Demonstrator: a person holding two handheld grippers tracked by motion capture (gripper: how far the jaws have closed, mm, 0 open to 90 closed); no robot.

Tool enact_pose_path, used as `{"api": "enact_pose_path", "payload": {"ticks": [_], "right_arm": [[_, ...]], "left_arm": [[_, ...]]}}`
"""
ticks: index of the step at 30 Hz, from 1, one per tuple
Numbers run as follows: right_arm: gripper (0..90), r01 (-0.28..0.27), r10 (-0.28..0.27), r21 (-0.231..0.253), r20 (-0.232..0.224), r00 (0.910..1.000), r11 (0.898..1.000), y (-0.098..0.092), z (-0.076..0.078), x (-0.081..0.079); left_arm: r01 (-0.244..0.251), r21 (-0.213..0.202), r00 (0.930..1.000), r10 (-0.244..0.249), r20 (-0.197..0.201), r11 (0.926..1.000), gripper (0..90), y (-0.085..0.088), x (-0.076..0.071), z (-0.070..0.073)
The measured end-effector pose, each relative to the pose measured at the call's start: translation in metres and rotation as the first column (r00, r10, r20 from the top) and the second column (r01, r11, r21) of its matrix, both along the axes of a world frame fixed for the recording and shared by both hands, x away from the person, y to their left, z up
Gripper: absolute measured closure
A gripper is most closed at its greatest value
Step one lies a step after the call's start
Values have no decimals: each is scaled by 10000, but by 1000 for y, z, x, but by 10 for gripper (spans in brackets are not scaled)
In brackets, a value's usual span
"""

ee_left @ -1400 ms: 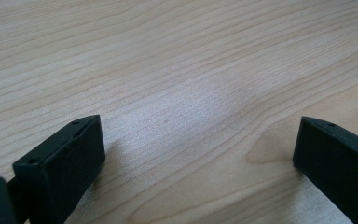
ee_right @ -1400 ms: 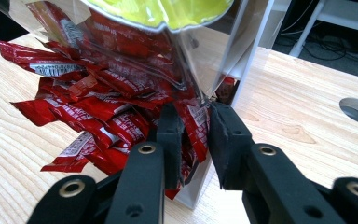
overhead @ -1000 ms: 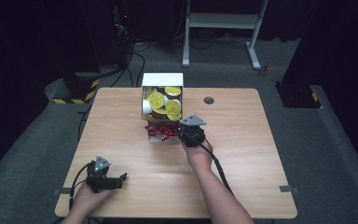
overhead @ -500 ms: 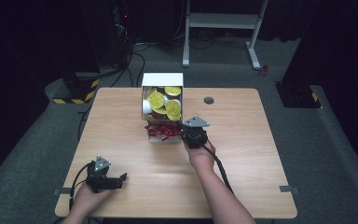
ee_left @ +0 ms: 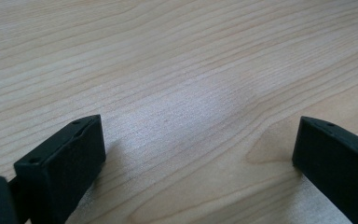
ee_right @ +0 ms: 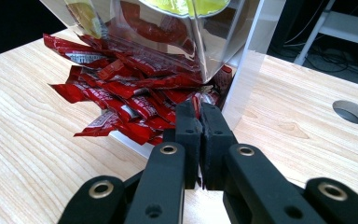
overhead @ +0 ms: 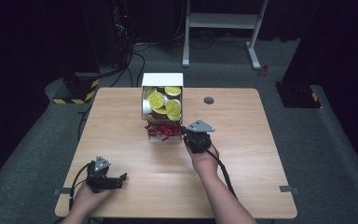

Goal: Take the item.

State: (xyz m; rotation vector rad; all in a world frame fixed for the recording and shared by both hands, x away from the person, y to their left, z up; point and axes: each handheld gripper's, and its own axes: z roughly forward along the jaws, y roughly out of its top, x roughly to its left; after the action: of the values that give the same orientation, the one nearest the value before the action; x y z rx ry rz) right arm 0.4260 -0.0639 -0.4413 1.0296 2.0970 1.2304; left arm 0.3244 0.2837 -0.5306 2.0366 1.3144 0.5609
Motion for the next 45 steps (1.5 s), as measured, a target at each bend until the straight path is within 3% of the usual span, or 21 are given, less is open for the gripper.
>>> {"api": "enact_pose_path", "payload": {"ticks": [24,36,45], "right_arm": [[879,-374,287,997,876,9957,9943,-19,-5,-29],[882,-707,506,1247,1573,9863,9897,-28,-5,-48],[884,-769,538,1305,1723,9836,9885,-37,-3,-56]], "left_arm": [[-35,-90,10000,35,40,10000,30,0,1,0],[-75,-125,10000,75,55,9999,38,0,0,0],[-74,-75,10000,75,57,9999,38,0,0,0]]}}
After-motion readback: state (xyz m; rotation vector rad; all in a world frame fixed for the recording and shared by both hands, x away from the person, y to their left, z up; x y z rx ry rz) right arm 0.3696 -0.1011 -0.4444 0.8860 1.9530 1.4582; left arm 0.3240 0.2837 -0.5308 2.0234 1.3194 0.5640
